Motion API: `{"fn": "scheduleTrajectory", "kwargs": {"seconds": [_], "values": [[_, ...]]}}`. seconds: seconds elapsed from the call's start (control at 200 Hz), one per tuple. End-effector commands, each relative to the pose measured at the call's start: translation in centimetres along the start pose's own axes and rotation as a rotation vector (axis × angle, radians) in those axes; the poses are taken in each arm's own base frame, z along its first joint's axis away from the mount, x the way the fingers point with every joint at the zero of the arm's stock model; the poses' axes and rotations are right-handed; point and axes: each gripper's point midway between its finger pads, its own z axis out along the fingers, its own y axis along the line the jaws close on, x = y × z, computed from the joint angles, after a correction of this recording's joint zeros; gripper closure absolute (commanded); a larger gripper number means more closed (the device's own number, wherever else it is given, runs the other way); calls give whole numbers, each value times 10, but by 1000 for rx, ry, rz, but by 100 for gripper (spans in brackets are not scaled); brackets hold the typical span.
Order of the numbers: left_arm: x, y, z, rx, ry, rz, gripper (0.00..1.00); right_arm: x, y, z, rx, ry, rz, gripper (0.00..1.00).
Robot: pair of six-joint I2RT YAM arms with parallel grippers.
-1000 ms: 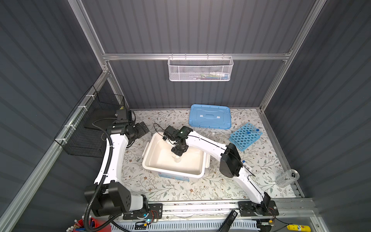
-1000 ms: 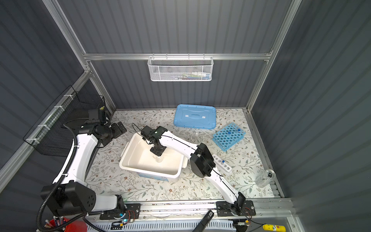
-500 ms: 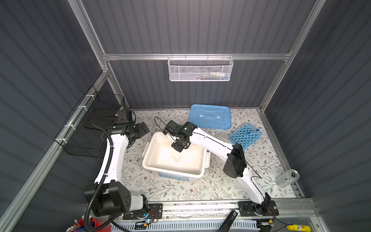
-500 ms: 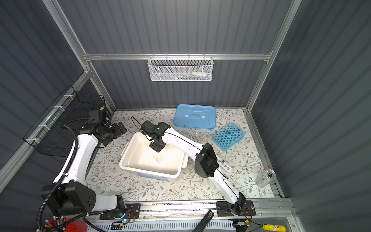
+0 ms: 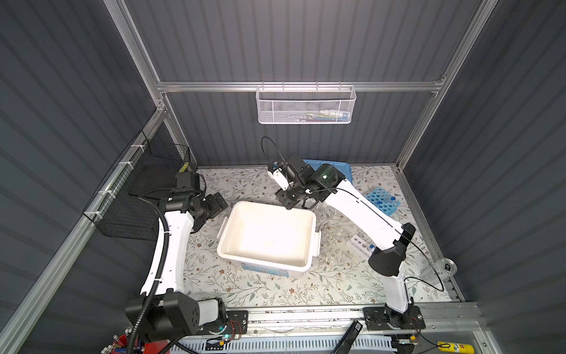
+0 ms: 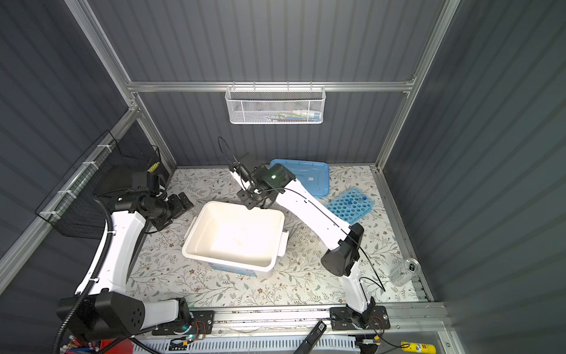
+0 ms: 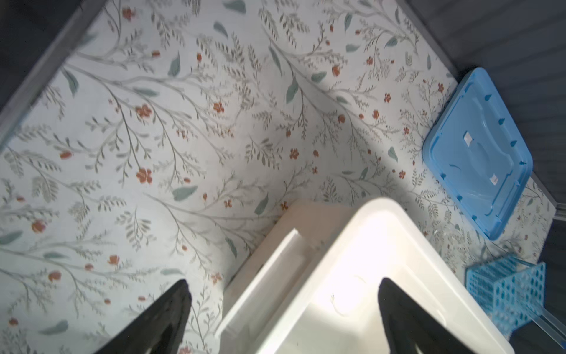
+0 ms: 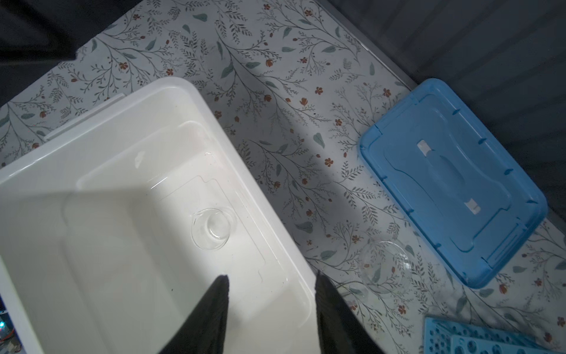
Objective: Organize the chemistry lab equipment
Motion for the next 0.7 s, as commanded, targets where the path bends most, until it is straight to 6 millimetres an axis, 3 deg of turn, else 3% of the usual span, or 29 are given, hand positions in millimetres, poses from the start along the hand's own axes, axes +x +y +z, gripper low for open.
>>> {"fn": "scheduleTrajectory", "kwargs": {"seconds": [0.0, 0.22, 0.4, 0.69], "values": [[46, 6, -2, -10, 197, -79, 7, 16, -31, 19, 26, 70, 78, 52], [68, 8, -12, -52, 264, -36, 11, 33, -92, 29, 70, 117, 203, 51], [96, 13, -12, -87, 331, -40, 14, 56, -130, 40, 90, 178, 275, 51], [116, 30, -28, -189, 378, -77, 16, 81, -153, 51, 85, 219, 324, 51]]}}
